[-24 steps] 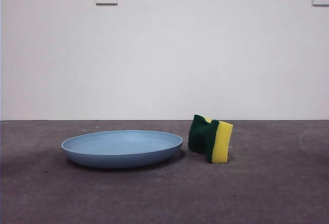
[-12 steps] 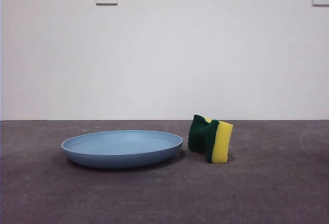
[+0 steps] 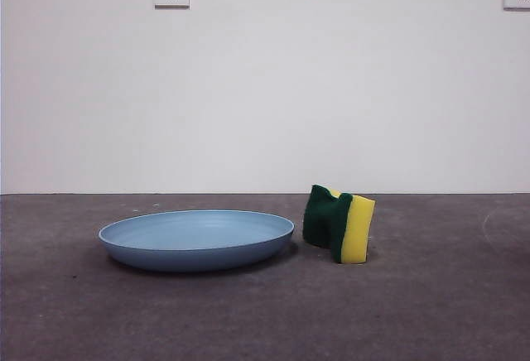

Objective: Pick up the plate,pick up the cloth,clean the plate with the cloth

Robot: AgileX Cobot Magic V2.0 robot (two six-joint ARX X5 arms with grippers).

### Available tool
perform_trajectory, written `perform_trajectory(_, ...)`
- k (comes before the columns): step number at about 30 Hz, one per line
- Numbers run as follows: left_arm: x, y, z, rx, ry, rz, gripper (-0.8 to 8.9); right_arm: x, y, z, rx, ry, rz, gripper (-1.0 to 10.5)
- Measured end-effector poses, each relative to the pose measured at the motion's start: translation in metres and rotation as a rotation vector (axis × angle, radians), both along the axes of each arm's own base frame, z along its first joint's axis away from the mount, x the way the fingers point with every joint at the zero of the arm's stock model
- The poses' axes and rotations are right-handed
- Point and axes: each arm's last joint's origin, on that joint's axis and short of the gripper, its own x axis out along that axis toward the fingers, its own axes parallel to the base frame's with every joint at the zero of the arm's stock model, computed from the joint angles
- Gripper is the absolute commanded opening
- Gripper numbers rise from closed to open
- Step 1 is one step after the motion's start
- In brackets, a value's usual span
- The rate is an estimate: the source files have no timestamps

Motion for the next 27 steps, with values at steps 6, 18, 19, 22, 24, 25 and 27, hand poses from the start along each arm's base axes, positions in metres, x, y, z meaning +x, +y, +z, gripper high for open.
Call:
perform_trajectory(6, -0.0009, 0.0001, -0.0066, 0.005, 0.068, 0.000, -0.03, 0.0000, 0.0000, 0.0000, 0.000, 0.000, 0.000, 0.0)
perform_trajectory(18, -0.0009, 0.0001, -0.0066, 0.005, 0.069, 0.000, -0.03, 0.0000, 0.0000, 0.0000, 0.000, 0.000, 0.000, 0.0)
perform_trajectory(19, -0.0009, 0.0001, -0.0066, 0.005, 0.069, 0.000, -0.03, 0.0000, 0.0000, 0.0000, 0.000, 0.000, 0.000, 0.0)
perform_trajectory(22, -0.0009, 0.0001, -0.0066, 0.005, 0.069, 0.000, -0.03, 0.0000, 0.0000, 0.0000, 0.000, 0.000, 0.000, 0.0)
perform_trajectory(24, -0.0009, 0.0001, -0.0066, 0.005, 0.069, 0.000, -0.03, 0.0000, 0.0000, 0.0000, 0.000, 0.000, 0.000, 0.0)
perform_trajectory(25, -0.0009, 0.0001, -0.0066, 0.005, 0.069, 0.000, -0.03, 0.0000, 0.0000, 0.0000, 0.000, 0.000, 0.000, 0.0)
perform_trajectory(27, -0.0009, 0.0001, -0.0066, 0.005, 0.069, 0.000, -0.03, 0.0000, 0.0000, 0.0000, 0.000, 0.000, 0.000, 0.0)
